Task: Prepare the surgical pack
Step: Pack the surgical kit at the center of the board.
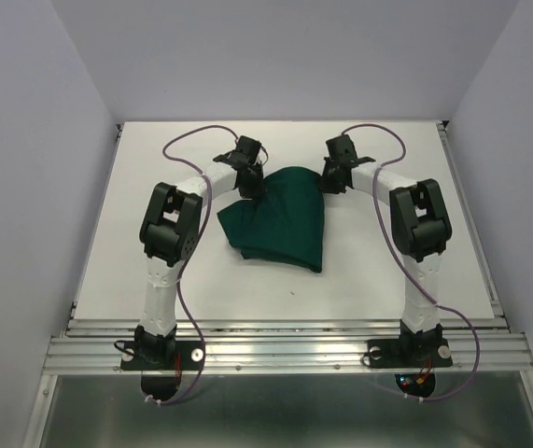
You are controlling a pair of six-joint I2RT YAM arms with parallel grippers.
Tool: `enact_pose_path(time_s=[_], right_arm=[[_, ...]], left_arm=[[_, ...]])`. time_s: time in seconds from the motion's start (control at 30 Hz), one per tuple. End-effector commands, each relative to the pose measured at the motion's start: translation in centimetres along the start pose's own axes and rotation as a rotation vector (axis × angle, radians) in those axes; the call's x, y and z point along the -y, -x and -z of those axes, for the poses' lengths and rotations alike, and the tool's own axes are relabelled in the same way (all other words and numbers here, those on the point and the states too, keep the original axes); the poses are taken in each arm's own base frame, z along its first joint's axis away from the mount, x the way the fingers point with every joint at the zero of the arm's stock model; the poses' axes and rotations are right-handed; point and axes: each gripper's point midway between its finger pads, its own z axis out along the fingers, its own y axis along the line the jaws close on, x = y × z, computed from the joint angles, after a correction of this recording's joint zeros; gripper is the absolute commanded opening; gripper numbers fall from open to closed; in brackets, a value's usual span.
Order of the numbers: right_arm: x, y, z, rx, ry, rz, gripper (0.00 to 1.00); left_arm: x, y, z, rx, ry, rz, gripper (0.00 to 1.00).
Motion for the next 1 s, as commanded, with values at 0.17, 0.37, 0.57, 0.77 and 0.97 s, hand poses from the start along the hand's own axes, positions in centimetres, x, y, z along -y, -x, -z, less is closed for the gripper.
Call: enact_pose_path(time_s=[0.17, 0.37, 0.57, 0.77, 0.97], right_arm=[[4.1, 5.2, 8.6, 0.206, -0.082, 0.019, 0.45], [-2.0, 4.4, 13.0, 0.214, 0.29, 0.019, 0.42], [-9.6, 2.4, 14.7, 0.136, 0.815, -0.064, 0.08], [-10.0, -0.3, 8.8, 0.015, 0.852, -0.167, 0.02], [-8.6, -2.1, 4.9, -0.036, 0.736, -0.204, 0.01]], left_arm=[[-1.5, -2.0, 3.5, -0.009, 0.06, -0.033, 0.0], [-4.9, -4.4, 2.5, -0.064, 0.132, -0.009, 0.0], [-8.4, -4.6, 3.0, -0.059, 0.223, 0.022, 0.0], [-10.4, -4.7, 3.4, -0.057, 0.29, 0.023, 0.0], [-10.8, -5.3, 2.9, -0.076, 0.295, 0.025, 0.0]])
